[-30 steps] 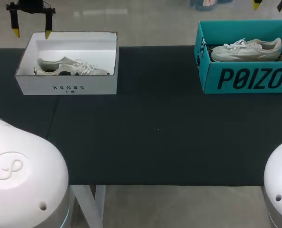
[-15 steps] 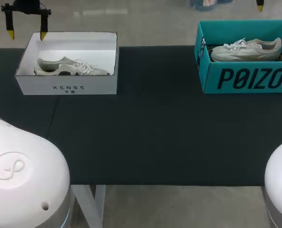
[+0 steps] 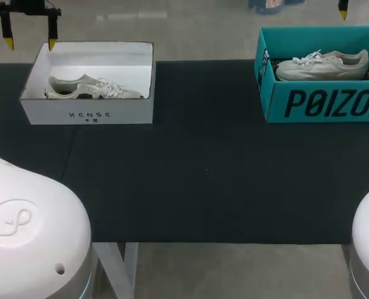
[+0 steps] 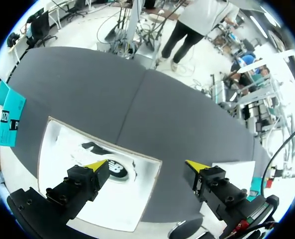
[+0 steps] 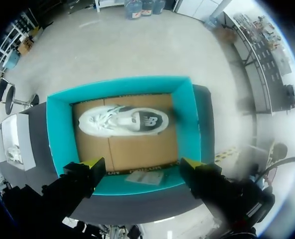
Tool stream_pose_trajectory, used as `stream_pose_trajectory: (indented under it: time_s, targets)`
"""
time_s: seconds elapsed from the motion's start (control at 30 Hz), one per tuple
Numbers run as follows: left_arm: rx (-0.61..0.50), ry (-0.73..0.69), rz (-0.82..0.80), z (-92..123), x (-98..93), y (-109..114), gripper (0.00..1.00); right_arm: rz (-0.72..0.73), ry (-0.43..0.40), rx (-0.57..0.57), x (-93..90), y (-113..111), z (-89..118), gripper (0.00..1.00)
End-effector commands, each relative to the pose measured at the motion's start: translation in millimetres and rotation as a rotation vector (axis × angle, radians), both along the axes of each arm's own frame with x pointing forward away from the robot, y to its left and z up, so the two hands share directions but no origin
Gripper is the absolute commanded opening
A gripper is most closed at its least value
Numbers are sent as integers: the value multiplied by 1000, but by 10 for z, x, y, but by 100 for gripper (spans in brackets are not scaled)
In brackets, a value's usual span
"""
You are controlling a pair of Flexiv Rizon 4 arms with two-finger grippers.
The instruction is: Take the shoe out of the shoebox, open the shoe tongue, remove and reinsert the insole, then place the shoe into the shoebox
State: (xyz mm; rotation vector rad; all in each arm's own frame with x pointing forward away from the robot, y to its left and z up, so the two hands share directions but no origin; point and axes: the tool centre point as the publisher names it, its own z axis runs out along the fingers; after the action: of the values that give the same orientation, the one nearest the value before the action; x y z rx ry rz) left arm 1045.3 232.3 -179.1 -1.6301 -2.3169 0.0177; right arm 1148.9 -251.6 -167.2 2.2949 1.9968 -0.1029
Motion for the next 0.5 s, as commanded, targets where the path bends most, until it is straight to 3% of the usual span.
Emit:
stream_pose_trajectory:
  time_s: [0.03,0.2,0.33,0.5]
  targets:
    - [1,-3,-1,-1,-6,5,100,-8,77,10,47,-5,11,100]
    - [1,-3,-1,-1,-6,5,100,-8,77,10,47,-5,11,100]
    - [1,-3,-1,-1,-6,5,100,-16,-15,-5,163,-127,-87,100]
    - [1,-3,-1,-1,-6,5,100,-21,-51,-25,312,-292,-254,100]
